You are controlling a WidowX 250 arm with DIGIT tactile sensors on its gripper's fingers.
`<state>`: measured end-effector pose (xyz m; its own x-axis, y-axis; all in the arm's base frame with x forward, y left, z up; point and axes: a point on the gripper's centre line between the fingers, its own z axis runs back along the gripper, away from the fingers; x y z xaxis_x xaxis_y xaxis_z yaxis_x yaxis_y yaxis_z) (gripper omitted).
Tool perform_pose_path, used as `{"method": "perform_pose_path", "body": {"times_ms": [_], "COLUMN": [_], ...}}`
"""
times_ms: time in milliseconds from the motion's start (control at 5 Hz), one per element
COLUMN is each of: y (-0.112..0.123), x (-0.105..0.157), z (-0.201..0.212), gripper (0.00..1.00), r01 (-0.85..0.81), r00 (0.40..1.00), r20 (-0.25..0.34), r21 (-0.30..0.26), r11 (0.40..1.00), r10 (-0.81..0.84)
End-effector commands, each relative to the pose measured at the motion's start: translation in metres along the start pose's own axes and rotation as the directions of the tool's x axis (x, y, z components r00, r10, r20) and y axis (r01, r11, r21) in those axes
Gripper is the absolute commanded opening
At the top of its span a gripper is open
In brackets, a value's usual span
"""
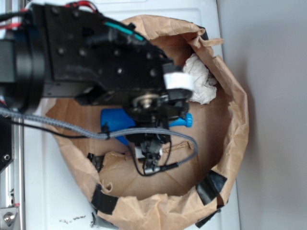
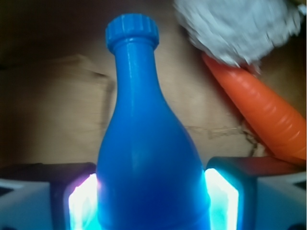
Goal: Grab the blue bottle.
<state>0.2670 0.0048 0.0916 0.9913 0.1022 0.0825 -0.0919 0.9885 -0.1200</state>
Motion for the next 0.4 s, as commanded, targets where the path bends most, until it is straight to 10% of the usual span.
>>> {"method": "perform_pose_path", "body": {"times_ms": [0, 200], "y": [0.0037, 0.0016], "x": [0.0020, -0.0034], "z": [0.0599, 0.0664], "gripper": [0.00, 0.00], "r01": [-0.065, -0.012], "r00": [0.996, 0.997], "r20": [0.062, 0.075], "r21": [-0.043, -0.019], "r11": [0.997, 1.000], "r10": [0.068, 0.013]}}
